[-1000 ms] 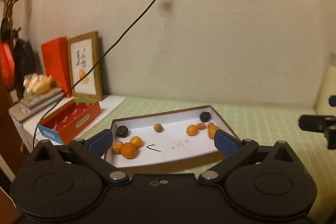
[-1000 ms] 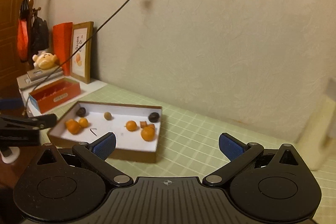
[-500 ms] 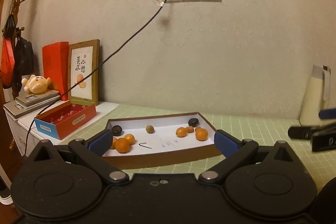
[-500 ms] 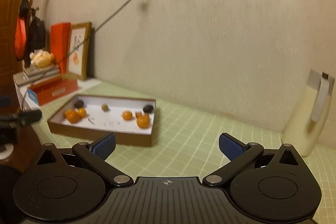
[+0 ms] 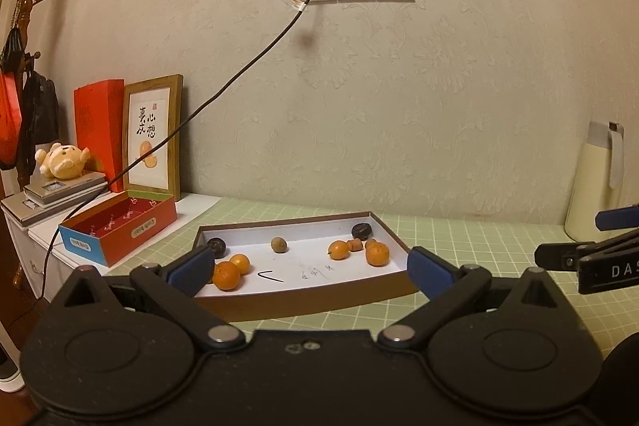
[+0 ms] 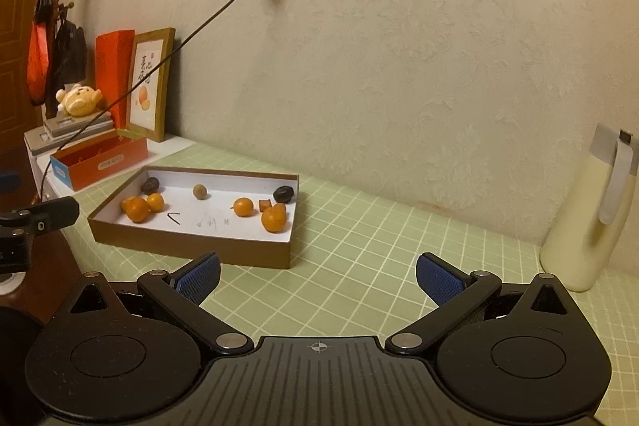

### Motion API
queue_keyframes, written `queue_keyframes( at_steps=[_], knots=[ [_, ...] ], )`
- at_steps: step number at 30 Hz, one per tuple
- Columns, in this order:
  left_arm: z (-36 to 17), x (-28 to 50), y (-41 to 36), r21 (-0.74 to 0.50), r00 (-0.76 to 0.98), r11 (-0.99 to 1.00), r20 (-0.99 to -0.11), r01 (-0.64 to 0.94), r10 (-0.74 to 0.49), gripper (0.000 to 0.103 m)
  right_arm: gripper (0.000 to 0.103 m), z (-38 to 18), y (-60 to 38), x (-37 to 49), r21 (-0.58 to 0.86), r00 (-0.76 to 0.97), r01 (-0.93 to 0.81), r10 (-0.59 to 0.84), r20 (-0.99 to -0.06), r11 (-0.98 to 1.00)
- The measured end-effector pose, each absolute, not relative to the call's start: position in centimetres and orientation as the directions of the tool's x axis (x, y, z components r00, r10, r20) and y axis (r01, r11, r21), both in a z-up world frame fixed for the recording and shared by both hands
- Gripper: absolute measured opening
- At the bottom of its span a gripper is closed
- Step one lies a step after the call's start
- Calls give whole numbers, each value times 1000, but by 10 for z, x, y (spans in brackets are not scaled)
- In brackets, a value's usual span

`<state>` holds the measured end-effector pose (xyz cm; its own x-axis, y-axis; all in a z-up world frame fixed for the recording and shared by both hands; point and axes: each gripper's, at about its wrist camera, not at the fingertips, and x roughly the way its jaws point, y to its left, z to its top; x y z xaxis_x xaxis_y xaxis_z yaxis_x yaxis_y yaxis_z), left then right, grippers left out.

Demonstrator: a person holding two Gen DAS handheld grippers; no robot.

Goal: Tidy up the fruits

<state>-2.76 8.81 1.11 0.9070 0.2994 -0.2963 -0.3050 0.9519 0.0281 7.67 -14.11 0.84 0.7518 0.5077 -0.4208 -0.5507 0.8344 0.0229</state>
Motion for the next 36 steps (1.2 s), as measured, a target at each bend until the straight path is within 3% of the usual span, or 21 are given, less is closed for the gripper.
queue_keyframes(
  at_steps=[36],
  knots=[
    [12,-27,88,28,910,955,-297,-295,290,97,103,10,-143,78,48,748,-541,507,-427,839]
  ],
)
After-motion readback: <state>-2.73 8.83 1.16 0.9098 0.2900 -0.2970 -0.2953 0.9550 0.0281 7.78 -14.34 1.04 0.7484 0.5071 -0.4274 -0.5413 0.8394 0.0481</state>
